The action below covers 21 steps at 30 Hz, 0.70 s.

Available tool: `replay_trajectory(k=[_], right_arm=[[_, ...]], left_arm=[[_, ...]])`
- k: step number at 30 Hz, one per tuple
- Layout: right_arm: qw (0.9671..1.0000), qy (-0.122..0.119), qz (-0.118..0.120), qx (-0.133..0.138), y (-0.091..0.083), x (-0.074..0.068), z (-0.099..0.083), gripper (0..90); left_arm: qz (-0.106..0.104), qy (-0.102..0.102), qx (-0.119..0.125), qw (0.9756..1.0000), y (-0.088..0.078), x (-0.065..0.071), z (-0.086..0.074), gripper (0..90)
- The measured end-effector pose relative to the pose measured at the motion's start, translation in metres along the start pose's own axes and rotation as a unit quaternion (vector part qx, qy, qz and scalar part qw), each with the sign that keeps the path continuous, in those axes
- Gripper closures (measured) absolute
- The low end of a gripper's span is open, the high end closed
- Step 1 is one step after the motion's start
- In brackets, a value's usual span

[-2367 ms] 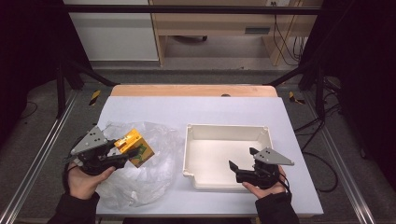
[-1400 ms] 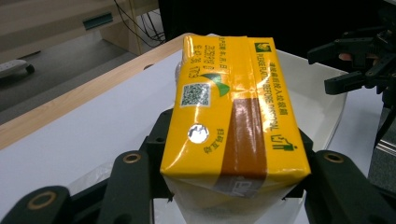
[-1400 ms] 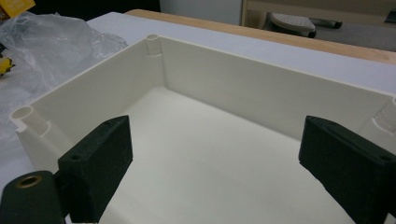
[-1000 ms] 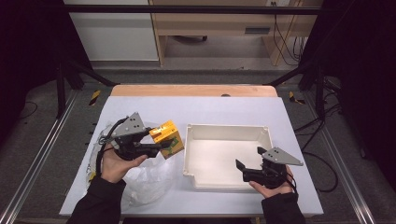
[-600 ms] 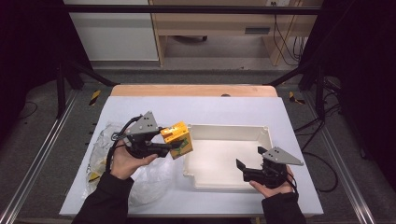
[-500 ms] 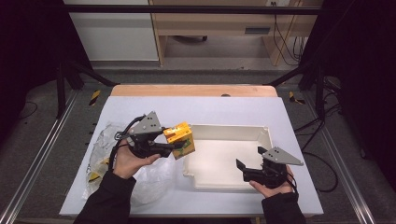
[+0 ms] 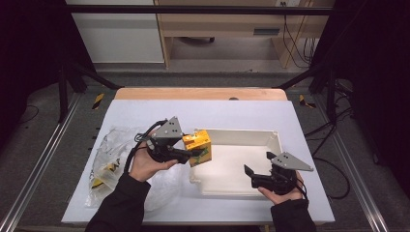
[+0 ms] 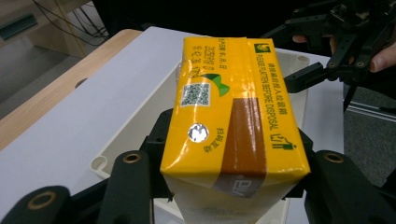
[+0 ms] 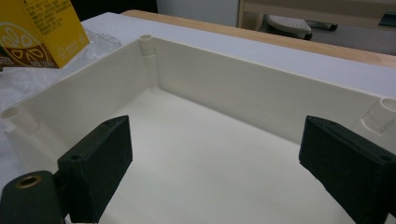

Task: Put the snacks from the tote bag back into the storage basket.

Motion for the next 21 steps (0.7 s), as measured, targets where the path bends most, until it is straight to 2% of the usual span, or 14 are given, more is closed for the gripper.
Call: replay_trajectory(k=[21], right_arm=[[1.0, -0.001, -0.001, 0.0, 0.001, 0.001, -0.001, 9.9]], left_arm=[[-0.032, 0.016, -0.011, 0.9993, 0.025, 0.014, -0.008, 50.8]])
Point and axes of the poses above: each handheld gripper's, and its own axes: y roughly forward along the jaws, z roughly out of its top, x roughly to its right, the point moved 7 cm from there along y, roughly forward along the jaws, and after that the axes turned 12 degrees about z, right-handed, at the moved point
